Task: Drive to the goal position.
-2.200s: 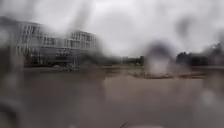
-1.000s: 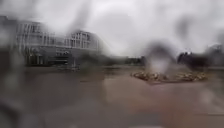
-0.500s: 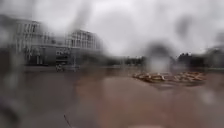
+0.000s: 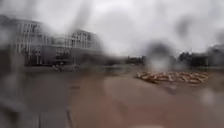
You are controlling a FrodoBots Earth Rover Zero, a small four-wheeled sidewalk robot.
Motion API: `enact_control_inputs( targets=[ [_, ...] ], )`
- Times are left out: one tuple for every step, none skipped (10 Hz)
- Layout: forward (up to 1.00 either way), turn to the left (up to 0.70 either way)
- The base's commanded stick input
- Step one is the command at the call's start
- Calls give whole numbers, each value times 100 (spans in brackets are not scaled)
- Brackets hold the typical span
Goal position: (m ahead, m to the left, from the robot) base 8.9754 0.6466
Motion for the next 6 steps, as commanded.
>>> enact_control_inputs(
  targets=[
    [100,3],
    [100,3],
    [100,3],
    [100,3],
    [100,3],
    [100,3]
  ],
)
